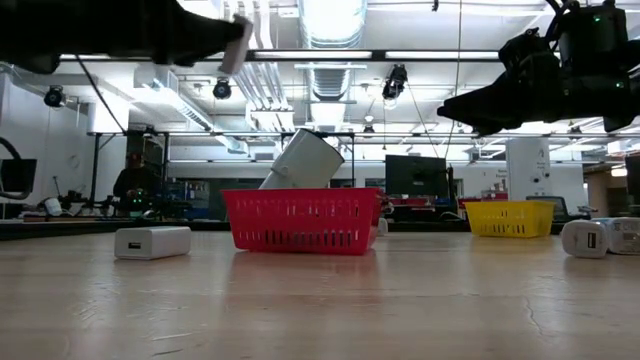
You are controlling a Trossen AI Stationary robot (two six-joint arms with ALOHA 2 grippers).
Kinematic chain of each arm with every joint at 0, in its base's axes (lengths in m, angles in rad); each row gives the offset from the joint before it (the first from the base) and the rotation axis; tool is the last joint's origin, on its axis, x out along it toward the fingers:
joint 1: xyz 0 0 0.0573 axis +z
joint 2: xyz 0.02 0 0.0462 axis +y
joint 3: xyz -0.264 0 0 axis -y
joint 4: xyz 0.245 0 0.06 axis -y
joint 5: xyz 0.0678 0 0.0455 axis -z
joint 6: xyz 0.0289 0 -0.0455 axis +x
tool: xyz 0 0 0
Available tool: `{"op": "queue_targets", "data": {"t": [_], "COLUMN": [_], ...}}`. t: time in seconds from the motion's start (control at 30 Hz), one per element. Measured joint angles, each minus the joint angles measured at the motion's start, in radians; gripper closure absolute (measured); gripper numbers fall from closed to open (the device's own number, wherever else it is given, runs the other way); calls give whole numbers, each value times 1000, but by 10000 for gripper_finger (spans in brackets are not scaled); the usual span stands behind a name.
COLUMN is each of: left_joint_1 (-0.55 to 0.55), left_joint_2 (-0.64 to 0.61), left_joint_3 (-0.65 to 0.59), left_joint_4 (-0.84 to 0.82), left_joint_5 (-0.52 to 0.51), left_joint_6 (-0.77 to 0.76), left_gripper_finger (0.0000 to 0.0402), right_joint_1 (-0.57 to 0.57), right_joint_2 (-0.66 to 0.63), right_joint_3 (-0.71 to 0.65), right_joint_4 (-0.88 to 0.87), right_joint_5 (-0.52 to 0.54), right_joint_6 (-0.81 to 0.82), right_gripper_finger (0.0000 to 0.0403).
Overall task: Pick & Place Office items
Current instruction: Put the left white digital clock into the red basket
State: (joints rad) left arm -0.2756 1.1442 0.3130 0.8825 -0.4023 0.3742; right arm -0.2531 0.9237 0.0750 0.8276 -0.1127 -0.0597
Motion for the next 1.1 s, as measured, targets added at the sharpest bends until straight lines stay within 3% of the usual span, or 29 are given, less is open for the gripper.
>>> {"op": "queue_targets", "data": {"t": [0.3,0.8,1.1], "left_joint_1": [13,47,82], "left_joint_2": [-112,-113,-112], "left_joint_3": [-101,-79,-65], "left_joint_4": [-4,-104,-181], "left_joint_5": [-9,-5,48], "left_joint_6": [-58,-100,-150], "left_gripper_finger": [266,266,266], "right_joint_1": [0,0,0], "right_joint_2": [0,0,0], "right_joint_3": [0,0,0], "right_joint_4": [0,0,0], "right_joint_5": [0,0,0], "right_joint_6": [0,-6,-6], "right_gripper_finger": [225,225,225]}}
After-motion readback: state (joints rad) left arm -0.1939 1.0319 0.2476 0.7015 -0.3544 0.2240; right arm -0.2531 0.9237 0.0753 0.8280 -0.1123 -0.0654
